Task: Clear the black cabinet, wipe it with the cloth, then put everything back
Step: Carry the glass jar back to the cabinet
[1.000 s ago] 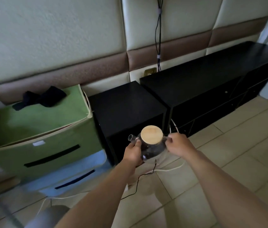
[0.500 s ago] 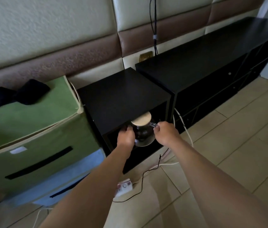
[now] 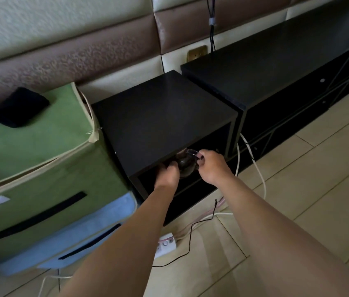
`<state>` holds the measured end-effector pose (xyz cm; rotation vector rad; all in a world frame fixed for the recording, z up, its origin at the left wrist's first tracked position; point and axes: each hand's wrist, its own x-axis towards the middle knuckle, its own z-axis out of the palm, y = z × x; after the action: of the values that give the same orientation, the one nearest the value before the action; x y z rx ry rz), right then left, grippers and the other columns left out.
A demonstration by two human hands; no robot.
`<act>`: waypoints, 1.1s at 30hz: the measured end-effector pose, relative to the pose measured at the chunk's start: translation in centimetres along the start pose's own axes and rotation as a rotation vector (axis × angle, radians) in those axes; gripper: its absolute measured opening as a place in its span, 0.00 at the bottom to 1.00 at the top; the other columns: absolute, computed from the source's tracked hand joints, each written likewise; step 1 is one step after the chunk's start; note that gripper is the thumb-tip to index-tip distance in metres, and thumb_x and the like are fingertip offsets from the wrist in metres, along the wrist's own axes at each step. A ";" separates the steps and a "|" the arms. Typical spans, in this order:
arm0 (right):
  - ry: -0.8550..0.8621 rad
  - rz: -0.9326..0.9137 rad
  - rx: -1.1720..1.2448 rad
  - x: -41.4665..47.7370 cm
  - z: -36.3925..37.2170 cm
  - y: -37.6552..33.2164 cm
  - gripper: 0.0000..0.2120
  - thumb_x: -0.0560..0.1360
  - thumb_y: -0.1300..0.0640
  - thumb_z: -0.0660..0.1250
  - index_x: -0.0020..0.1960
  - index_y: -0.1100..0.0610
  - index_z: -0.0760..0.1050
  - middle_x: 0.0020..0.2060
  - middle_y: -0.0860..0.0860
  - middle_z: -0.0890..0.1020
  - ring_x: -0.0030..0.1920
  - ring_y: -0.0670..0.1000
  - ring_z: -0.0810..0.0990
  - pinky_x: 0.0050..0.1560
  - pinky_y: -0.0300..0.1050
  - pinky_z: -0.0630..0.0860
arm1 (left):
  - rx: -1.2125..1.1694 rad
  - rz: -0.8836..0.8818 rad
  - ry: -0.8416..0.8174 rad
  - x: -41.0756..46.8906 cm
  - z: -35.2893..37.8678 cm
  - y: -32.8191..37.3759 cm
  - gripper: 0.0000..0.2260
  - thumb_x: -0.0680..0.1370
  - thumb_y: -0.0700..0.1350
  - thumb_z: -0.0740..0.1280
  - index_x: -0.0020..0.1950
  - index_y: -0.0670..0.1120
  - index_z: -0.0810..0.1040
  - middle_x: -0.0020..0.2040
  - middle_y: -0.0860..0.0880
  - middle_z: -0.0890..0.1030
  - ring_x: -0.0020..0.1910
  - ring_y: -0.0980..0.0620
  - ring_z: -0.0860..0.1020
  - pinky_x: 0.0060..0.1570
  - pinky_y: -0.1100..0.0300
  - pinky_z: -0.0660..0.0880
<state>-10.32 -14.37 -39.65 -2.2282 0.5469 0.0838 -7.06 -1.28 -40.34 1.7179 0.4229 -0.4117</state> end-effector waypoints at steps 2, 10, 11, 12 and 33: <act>-0.005 -0.029 0.009 1.0 0.1 -0.3 0.07 0.81 0.63 0.60 0.54 0.56 0.76 0.49 0.51 0.79 0.52 0.52 0.79 0.53 0.40 0.73 | 0.031 0.012 -0.007 0.4 0.1 0.0 0.22 0.84 0.47 0.58 0.76 0.40 0.64 0.75 0.40 0.68 0.74 0.43 0.67 0.72 0.56 0.63; 0.012 -0.060 -0.007 2.6 0.1 0.3 0.19 0.82 0.61 0.60 0.72 0.54 0.72 0.62 0.57 0.81 0.63 0.58 0.79 0.63 0.48 0.75 | 0.198 0.074 0.045 0.5 0.4 -0.2 0.28 0.84 0.53 0.59 0.80 0.42 0.56 0.78 0.40 0.64 0.76 0.41 0.64 0.71 0.54 0.61; 0.003 -0.057 -0.011 2.4 0.0 0.3 0.23 0.82 0.61 0.60 0.77 0.53 0.67 0.65 0.57 0.79 0.65 0.57 0.78 0.64 0.46 0.74 | 0.217 0.068 0.043 0.3 0.4 -0.1 0.29 0.84 0.54 0.59 0.81 0.42 0.56 0.78 0.40 0.64 0.76 0.41 0.65 0.72 0.54 0.62; -0.013 -0.055 -0.032 2.0 -0.2 0.3 0.26 0.82 0.60 0.60 0.80 0.52 0.62 0.67 0.57 0.78 0.67 0.58 0.76 0.64 0.46 0.74 | 0.228 0.058 0.042 0.0 0.4 0.0 0.29 0.84 0.55 0.59 0.80 0.42 0.57 0.77 0.40 0.65 0.76 0.40 0.65 0.71 0.54 0.62; -0.115 0.065 -0.211 -18.7 -19.6 -9.1 0.26 0.81 0.49 0.62 0.77 0.56 0.66 0.69 0.55 0.75 0.66 0.55 0.75 0.62 0.46 0.72 | 0.941 0.324 -0.268 -21.3 -5.6 12.9 0.29 0.78 0.53 0.68 0.76 0.46 0.66 0.70 0.44 0.72 0.68 0.45 0.72 0.65 0.56 0.70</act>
<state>-25.76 -17.02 -15.83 -2.3920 0.5696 0.3151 -18.92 0.77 -17.85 2.5338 -0.3131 -0.6487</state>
